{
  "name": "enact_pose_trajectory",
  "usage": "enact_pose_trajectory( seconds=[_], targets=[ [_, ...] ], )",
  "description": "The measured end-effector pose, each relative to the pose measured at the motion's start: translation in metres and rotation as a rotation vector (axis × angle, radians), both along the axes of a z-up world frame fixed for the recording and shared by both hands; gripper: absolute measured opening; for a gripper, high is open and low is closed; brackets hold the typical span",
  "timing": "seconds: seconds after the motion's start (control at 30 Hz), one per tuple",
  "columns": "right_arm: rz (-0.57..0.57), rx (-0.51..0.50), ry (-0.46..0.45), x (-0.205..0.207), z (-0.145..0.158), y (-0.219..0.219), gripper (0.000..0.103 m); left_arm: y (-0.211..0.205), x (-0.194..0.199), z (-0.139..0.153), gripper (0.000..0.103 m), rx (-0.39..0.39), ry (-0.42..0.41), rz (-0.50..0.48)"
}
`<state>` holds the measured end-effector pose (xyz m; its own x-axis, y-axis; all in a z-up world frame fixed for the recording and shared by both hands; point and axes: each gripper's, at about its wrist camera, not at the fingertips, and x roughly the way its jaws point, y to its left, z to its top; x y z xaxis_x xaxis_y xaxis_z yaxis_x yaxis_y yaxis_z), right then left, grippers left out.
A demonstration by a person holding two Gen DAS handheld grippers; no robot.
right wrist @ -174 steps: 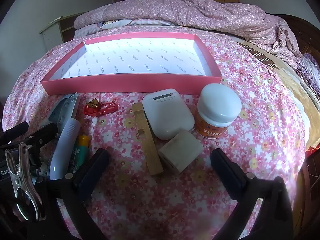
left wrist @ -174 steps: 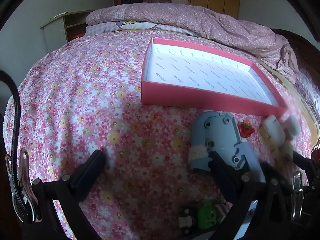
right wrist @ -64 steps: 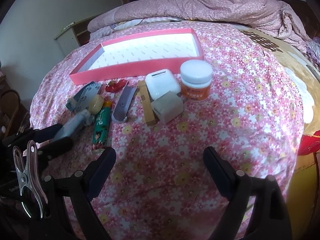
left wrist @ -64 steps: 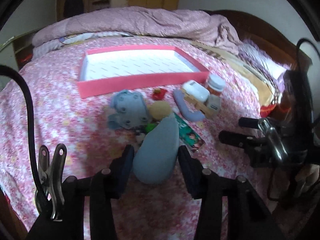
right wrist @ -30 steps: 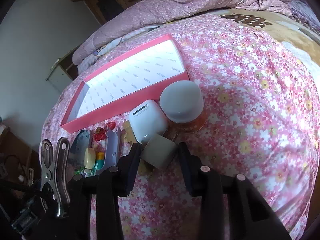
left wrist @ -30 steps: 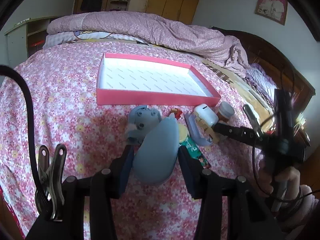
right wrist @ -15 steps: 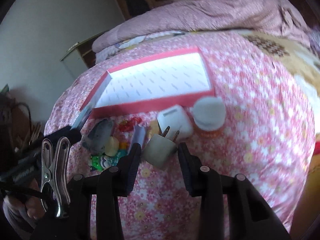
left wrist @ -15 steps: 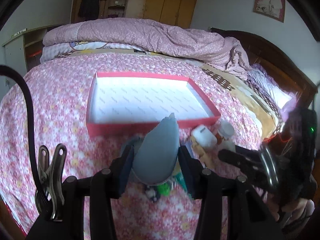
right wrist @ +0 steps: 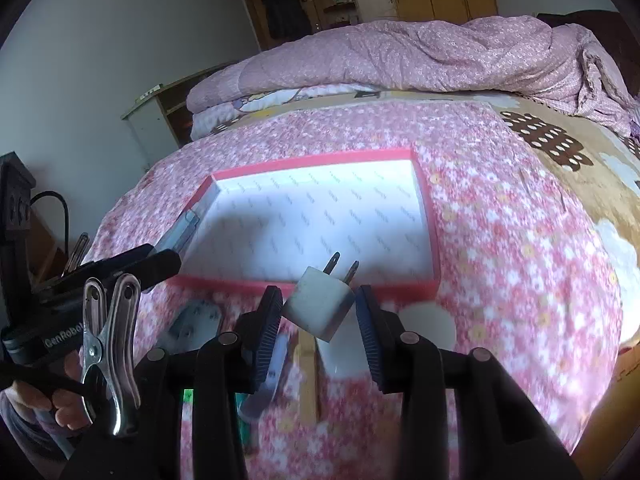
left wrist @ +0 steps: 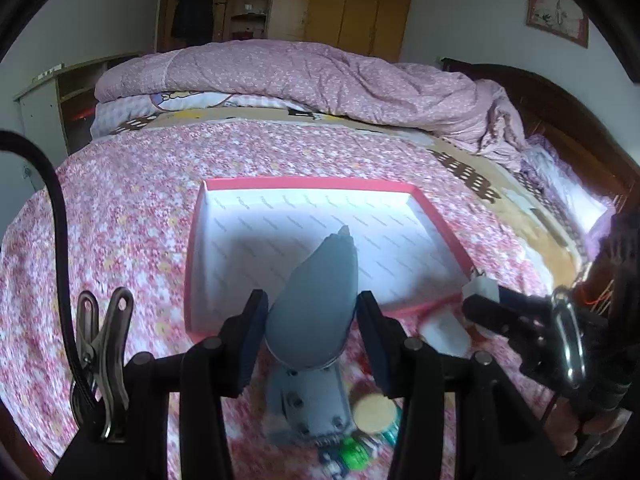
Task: Organize rigid objects
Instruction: 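Carry the blue object over the tray while the right gripper grasps the white plug, then lower the blue object and white plug into the tray and open both grippers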
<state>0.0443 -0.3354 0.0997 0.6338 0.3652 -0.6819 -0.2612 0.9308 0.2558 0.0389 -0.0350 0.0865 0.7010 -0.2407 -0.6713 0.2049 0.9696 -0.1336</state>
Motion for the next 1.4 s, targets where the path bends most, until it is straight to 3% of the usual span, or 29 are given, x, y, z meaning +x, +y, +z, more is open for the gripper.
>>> enact_pose_trajectory(
  seconds=[0.2, 0.47, 0.77, 1.4],
  targets=[
    [-0.007, -0.016, 0.03, 0.029, -0.005, 0.005, 0.039, -0.003, 0.021, -0.002, 0.048, 0.054, -0.016, 0.022],
    [-0.031, -0.028, 0.079, 0.053, -0.021, 0.009, 0.039, -0.004, 0.047, -0.019, 0.048, 0.07, 0.017, 0.039],
    [-0.047, -0.056, 0.09, 0.066, -0.031, 0.012, 0.039, -0.007, 0.064, -0.042, 0.048, 0.112, 0.045, 0.06],
    [-0.039, -0.084, 0.101, 0.077, -0.036, 0.019, 0.039, -0.011, 0.087, -0.053, 0.049, 0.145, 0.067, 0.062]
  ],
)
